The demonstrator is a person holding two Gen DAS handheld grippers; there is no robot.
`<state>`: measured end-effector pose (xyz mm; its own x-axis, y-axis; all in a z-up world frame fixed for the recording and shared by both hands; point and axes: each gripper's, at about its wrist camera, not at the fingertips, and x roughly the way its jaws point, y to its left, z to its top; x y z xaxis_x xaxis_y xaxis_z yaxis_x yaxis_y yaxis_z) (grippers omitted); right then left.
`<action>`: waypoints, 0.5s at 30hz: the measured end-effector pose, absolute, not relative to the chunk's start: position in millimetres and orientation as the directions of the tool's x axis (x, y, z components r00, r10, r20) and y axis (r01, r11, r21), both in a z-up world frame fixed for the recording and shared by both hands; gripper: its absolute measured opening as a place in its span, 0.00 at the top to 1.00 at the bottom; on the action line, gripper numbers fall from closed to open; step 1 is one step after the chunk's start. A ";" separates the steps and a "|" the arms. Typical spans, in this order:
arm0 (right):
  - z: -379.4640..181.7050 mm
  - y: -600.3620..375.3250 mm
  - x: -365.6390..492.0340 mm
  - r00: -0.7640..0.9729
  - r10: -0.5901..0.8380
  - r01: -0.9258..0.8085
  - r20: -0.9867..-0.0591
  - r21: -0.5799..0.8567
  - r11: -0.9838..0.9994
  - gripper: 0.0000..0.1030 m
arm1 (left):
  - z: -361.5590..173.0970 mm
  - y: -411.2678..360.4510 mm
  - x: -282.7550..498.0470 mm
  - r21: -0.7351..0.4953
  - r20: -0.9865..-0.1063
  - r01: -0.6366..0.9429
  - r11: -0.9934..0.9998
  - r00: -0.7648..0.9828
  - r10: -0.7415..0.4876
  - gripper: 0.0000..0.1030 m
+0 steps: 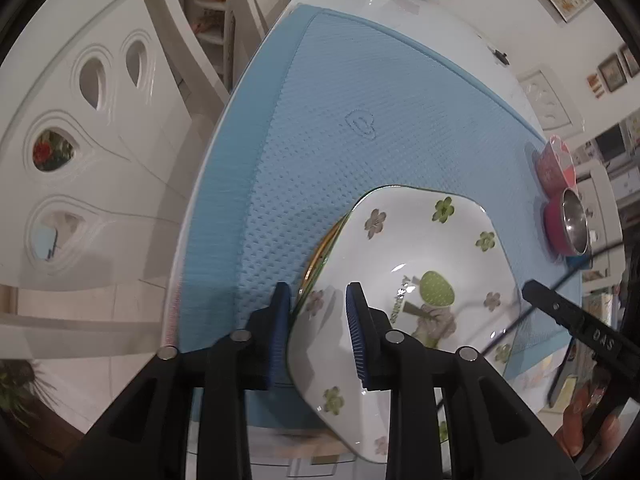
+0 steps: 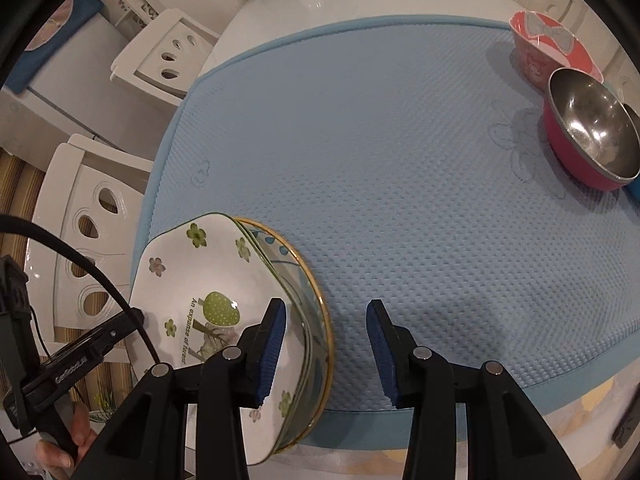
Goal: Organize plates and bowls
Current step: 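Open both grippers and release the rim of the plate stack, then move both grippers to the rim of the pink Melody bowl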
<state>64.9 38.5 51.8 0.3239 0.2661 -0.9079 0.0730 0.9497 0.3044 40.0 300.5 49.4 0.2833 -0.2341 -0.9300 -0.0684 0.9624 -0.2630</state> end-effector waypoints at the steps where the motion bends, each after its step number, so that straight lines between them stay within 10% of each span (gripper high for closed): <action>1: 52.9 32.9 63.8 0.326 0.274 0.066 -0.905 0.311 0.948 0.61 | 49.8 301.0 40.3 -0.272 -0.929 -0.091 0.958 0.284 -0.237 0.73; 10: 91.0 -44.1 46.5 0.446 0.353 -0.035 -0.823 0.377 0.925 0.59 | 102.3 276.2 29.9 -0.061 -0.909 -0.236 0.970 0.414 0.044 0.73; 15: 101.3 -114.8 34.3 0.521 0.285 0.044 -0.805 0.359 0.932 0.47 | 138.9 192.8 49.0 -0.108 -0.869 -0.089 0.990 0.493 -0.050 0.70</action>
